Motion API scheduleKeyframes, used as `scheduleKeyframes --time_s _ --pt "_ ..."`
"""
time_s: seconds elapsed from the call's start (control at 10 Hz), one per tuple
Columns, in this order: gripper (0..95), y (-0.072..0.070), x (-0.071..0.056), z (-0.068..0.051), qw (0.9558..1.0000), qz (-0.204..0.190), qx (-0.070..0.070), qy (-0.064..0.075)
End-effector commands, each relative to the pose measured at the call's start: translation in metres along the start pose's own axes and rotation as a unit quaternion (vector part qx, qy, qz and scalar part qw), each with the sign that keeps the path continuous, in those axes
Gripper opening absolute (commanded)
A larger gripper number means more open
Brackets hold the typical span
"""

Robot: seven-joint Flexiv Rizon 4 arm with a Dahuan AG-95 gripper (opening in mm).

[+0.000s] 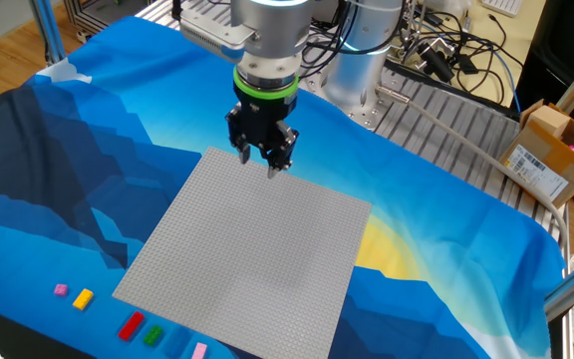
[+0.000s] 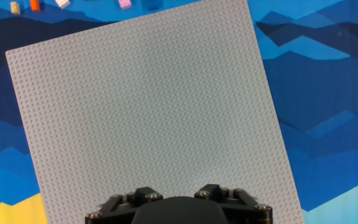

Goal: Stack small Lego blocks randomly, one at a time

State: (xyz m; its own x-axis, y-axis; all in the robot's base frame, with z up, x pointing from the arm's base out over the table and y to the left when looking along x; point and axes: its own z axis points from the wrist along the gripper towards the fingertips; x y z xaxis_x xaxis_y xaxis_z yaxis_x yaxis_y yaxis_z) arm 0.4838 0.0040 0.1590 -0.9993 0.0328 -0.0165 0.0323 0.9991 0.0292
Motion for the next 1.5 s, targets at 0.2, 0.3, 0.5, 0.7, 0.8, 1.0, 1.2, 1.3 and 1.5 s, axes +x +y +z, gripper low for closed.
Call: scheduleKeyframes --time_s 0.2,0.3,0.5,0.7,0.8,1.0,1.2,1.3,1.5 --pt "0.0 0.000 -0.001 0.003 1.0000 -0.003 0.002 -0.002" --pt "0.0 0.000 -0.003 0.005 1.0000 -0.003 0.002 -0.002" --pt "0.0 -0.001 -0.015 0.006 1.0000 -0.006 0.001 -0.001" --pt "0.0 -0.003 -0.031 0.011 1.0000 -0.001 0.000 -0.006" --pt "0.0 -0.003 -0.041 0.013 1.0000 0.000 0.001 -0.010" --pt "0.0 -0.005 -0.066 0.017 0.9999 0.001 -0.002 -0.010" --pt "0.0 -0.010 -0.091 0.023 1.0000 -0.001 -0.002 -0.010" --pt "0.0 -0.012 -0.100 0.025 1.0000 -0.001 -0.002 -0.008" --pt "0.0 -0.016 -0.118 0.031 1.0000 0.002 -0.002 -0.008"
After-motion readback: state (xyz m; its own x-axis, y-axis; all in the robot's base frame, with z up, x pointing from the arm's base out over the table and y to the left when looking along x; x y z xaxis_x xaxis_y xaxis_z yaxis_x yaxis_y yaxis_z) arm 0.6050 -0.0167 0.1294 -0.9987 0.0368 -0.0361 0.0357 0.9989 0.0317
